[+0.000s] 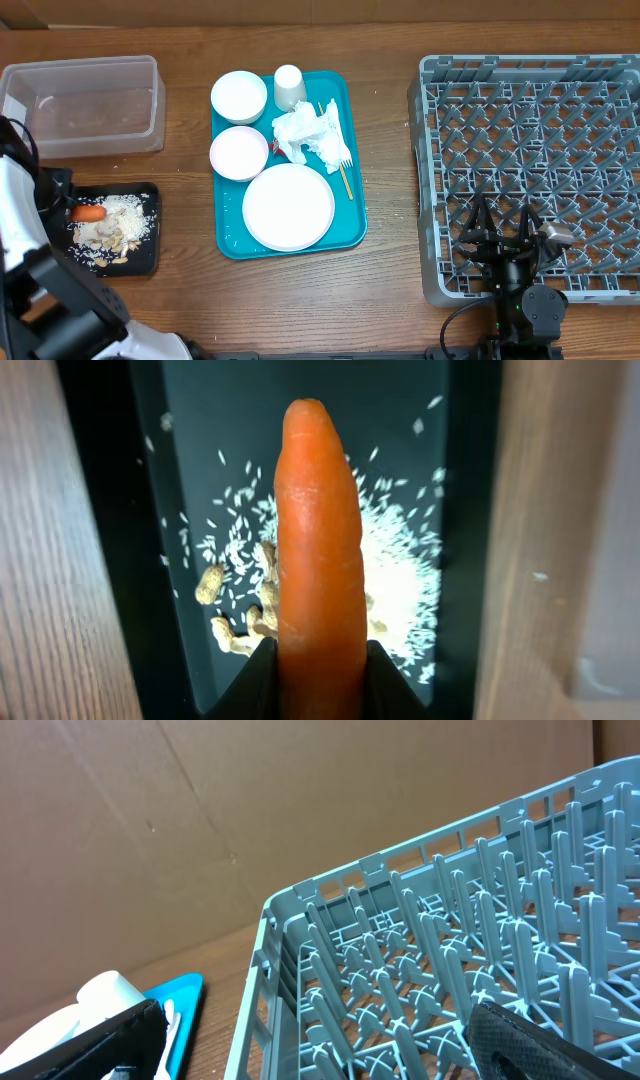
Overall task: Sort waste into correct bins and load items into the dishwasher rack
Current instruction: 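Carry the carrot left and drop it onto the black tray, then move the left gripper back to the white plate on the teal tray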
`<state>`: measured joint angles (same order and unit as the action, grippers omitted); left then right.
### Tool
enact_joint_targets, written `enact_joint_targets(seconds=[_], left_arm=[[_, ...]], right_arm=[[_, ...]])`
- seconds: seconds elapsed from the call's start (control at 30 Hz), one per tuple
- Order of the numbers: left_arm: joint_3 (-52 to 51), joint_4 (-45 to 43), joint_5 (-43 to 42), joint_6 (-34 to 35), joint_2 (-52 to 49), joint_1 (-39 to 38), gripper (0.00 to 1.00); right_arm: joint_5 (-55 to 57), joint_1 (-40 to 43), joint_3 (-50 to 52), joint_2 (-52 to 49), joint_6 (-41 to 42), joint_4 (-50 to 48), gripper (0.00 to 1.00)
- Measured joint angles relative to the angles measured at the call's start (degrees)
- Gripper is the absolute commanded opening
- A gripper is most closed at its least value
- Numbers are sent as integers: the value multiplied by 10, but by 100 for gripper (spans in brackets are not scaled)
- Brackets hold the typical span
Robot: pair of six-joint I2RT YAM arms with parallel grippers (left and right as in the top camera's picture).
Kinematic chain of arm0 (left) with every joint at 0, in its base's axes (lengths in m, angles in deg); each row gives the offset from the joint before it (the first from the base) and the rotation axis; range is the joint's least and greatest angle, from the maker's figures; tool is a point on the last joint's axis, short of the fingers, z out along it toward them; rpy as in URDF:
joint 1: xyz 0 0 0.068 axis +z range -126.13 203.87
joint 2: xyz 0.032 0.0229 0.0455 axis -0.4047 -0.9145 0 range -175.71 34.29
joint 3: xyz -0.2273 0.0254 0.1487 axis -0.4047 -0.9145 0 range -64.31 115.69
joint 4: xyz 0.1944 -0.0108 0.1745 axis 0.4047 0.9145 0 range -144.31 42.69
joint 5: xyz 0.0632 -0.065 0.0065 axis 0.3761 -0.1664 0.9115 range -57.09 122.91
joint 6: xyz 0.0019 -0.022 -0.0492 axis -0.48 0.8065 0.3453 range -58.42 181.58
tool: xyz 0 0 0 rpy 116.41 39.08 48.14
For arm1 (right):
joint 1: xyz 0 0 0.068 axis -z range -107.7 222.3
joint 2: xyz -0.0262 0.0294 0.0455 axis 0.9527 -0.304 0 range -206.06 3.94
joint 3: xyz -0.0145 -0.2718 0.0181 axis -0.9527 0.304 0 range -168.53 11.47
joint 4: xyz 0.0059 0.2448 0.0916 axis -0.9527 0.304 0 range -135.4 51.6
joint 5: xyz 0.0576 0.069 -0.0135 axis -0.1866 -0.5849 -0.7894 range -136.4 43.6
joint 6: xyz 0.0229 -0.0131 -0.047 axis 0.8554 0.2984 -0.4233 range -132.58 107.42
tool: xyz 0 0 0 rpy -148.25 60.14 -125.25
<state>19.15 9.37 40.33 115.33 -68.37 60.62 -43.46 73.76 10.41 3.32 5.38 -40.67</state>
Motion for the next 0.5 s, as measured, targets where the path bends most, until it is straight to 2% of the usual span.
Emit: enact_joint_targets(seconds=[0.13,0.2,0.23,0.33,0.37,0.4,0.5], left_arm=[[-6,4,-14,0,-35,0,15],[-6,4,-19,-3,-45,0,25],[-7,4,-21,-6,-47,0,33],[-7,3,-25,-15,-47,0,39],[-7,4,-25,-17,-47,0,65],[-7,4,-25,-18,-47,0,100],[-7,5,-28,-24,-47,0,100]], right_arm=[[0,0,0,0,0,0,100],[0,0,0,0,0,0,100],[0,0,0,0,0,0,100],[0,0,0,0,0,0,100],[0,0,0,0,0,0,100],[0,0,0,0,0,0,100],[0,0,0,0,0,0,100]])
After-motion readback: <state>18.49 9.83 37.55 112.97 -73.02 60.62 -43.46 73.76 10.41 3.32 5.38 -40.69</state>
